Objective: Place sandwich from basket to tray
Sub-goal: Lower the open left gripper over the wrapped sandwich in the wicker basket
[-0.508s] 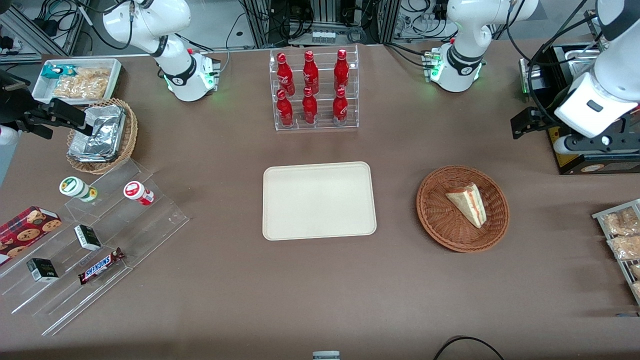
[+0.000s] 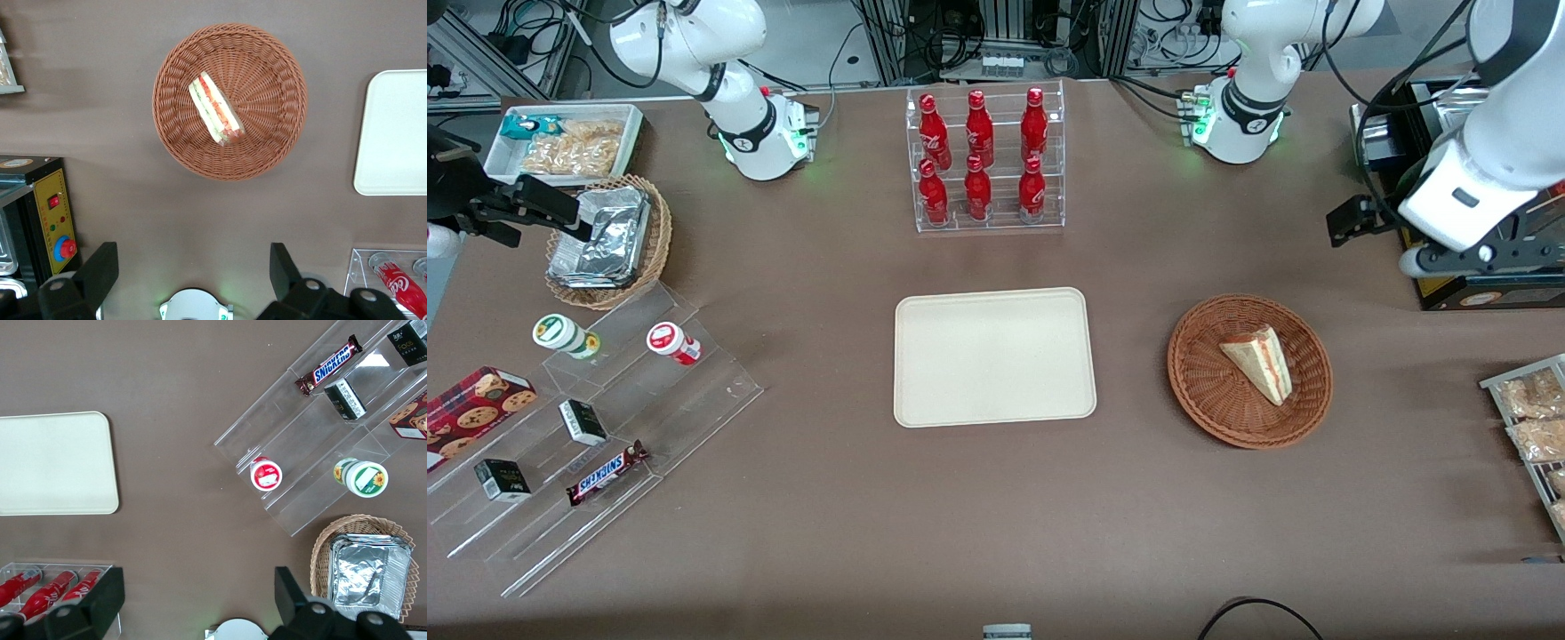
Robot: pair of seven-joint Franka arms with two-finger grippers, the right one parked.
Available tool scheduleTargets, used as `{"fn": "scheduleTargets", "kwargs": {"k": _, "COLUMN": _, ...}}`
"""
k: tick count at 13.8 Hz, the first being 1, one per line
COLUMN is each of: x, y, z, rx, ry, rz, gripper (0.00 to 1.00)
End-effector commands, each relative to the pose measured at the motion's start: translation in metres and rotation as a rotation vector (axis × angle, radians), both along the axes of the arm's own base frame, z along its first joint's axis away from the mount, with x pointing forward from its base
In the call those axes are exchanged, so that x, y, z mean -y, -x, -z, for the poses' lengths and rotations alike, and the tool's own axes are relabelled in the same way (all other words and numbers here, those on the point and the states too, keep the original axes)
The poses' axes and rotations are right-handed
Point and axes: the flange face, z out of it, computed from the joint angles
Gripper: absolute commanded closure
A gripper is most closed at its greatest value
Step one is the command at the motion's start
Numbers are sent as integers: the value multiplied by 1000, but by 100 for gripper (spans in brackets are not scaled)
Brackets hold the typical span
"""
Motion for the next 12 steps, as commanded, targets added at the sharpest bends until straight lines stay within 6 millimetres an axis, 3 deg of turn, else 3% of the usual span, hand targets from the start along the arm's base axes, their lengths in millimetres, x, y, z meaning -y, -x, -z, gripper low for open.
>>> {"fn": "scheduleTargets", "kwargs": {"k": 1, "x": -5, "y": -22, "z": 33, "rx": -18, "ry": -2, "rz": -19, "gripper": 0}}
{"fn": "scheduleTargets", "kwargs": {"k": 5, "x": -13, "y": -39, "z": 109, "rx": -47, "ry": -6, "rz": -86, "gripper": 0}}
{"fn": "scheduleTargets", "kwargs": {"k": 9, "x": -11, "y": -26, "z": 186, "rx": 14, "ry": -10, "rz": -167, "gripper": 0}}
{"fn": "scheduleTargets", "kwargs": {"k": 12, "x": -9, "y": -13, "z": 221, "rx": 41, "ry": -28, "rz": -325, "gripper": 0}}
